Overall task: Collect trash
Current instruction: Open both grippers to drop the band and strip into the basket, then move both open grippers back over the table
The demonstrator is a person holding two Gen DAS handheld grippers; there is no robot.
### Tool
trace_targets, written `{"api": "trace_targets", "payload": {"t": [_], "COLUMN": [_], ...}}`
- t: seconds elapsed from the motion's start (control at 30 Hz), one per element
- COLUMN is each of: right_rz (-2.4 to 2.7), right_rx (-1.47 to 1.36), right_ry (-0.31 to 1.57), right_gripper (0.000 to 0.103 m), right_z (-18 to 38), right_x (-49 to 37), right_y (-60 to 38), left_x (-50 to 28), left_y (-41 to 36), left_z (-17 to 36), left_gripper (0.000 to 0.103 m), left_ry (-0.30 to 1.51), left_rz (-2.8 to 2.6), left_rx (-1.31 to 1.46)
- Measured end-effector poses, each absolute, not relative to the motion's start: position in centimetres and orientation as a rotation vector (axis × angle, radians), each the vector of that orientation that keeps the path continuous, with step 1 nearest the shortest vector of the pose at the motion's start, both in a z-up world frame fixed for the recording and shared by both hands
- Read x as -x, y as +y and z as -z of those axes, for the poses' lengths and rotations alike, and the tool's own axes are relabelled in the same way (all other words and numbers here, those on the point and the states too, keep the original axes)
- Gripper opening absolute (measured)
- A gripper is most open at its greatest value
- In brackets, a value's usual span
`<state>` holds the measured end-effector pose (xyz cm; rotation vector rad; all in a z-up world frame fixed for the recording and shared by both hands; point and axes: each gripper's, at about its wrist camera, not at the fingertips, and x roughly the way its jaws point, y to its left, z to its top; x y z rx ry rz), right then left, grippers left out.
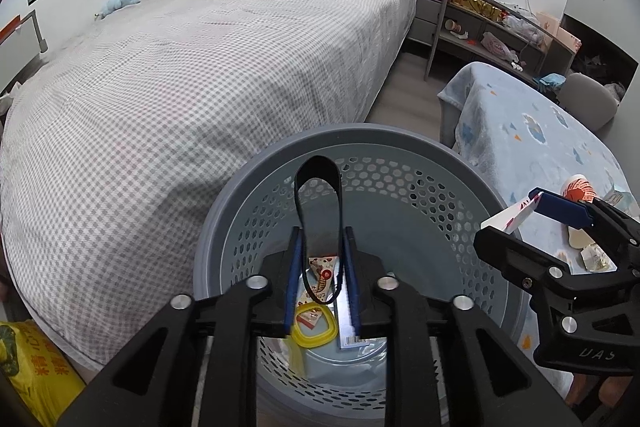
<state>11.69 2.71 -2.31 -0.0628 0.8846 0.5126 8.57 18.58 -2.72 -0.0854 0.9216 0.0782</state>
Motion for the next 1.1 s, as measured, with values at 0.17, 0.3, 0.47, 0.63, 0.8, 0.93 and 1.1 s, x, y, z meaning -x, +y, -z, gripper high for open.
{"api": "trace_targets", "payload": {"t": [0.17, 0.3, 0.47, 0.63, 0.8, 0.93, 1.1], "right_rz": [-0.508, -0.501, -0.499, -0.498, -0.495, -0.491, -0.491], "right_rx": [0.049, 0.047, 0.049, 0.044, 0.03, 0.017, 0.013], "right_ry": [0.875, 0.879, 0.883, 0.89, 0.903, 0.912, 0.914], "right_gripper": [0.094, 0.094, 0.094, 0.094, 0.094, 0.094, 0.094], "right_z": [2.1, 2.2, 2.3, 2.5, 2.9, 3.0, 3.0], "right_x": [-11.7, -11.7, -11.7, -11.5, -11.3, -11.0, -10.6], "right_y": [2.3, 2.2, 2.2, 2.3, 2.0, 1.7, 1.6], "left_x": [-8.1, -8.0, -8.0, -7.9, -7.8, -7.5, -7.1], "left_y": [18.9, 18.9, 19.0, 19.1, 19.1, 19.2, 19.3], "left_z": [2.1, 2.2, 2.1, 2.2, 2.2, 2.1, 2.0], "left_gripper": [0.057, 0.058, 0.06, 0.06, 0.061, 0.064, 0.065], "left_ry": [0.887, 0.892, 0.889, 0.888, 0.886, 0.88, 0.875], "left_rz": [-0.112, -0.119, -0.124, -0.129, -0.131, -0.133, -0.135], "left_rx": [0.088, 0.083, 0.086, 0.084, 0.086, 0.087, 0.09]}}
